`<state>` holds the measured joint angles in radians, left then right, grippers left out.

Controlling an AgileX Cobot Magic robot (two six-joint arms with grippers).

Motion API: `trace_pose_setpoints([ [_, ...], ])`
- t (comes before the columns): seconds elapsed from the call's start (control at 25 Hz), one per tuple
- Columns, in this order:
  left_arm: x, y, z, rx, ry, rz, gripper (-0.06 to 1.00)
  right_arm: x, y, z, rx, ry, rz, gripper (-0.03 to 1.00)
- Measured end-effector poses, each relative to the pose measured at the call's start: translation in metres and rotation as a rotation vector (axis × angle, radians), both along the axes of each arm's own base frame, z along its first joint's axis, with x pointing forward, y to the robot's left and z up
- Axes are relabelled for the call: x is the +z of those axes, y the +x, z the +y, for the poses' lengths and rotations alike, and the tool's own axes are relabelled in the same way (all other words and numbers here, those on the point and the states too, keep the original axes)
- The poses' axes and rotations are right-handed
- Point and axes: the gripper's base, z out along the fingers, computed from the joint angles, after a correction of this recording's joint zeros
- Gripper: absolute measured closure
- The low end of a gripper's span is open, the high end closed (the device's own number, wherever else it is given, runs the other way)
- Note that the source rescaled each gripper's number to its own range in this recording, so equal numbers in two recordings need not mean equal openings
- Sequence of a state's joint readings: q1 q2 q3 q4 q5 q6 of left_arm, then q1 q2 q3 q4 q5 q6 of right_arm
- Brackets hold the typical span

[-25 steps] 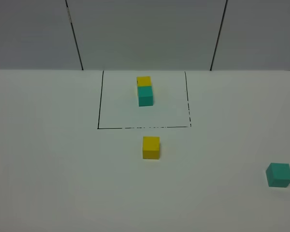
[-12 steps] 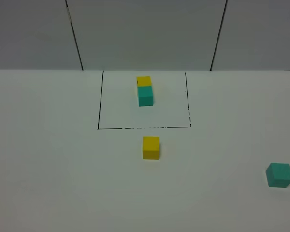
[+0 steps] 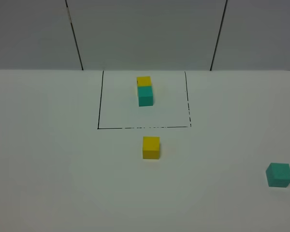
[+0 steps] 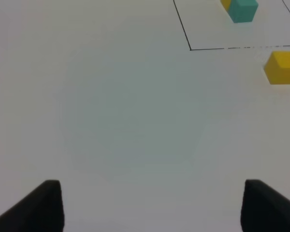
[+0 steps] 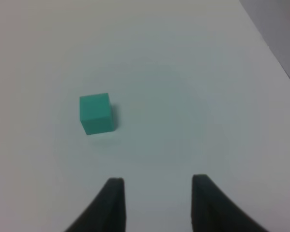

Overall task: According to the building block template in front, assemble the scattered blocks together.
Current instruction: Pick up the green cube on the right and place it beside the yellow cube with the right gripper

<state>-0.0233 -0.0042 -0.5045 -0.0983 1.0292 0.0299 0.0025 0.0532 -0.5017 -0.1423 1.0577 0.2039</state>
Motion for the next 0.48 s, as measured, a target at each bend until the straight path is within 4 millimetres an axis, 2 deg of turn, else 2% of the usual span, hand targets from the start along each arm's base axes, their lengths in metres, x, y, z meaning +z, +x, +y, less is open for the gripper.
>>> trace_pose_setpoints([
  [0.48, 0.0, 0.0, 0.0, 0.0, 0.0, 0.0, 0.07, 0.0, 0.0, 0.0, 0.0, 0.001, 0.0, 0.97],
])
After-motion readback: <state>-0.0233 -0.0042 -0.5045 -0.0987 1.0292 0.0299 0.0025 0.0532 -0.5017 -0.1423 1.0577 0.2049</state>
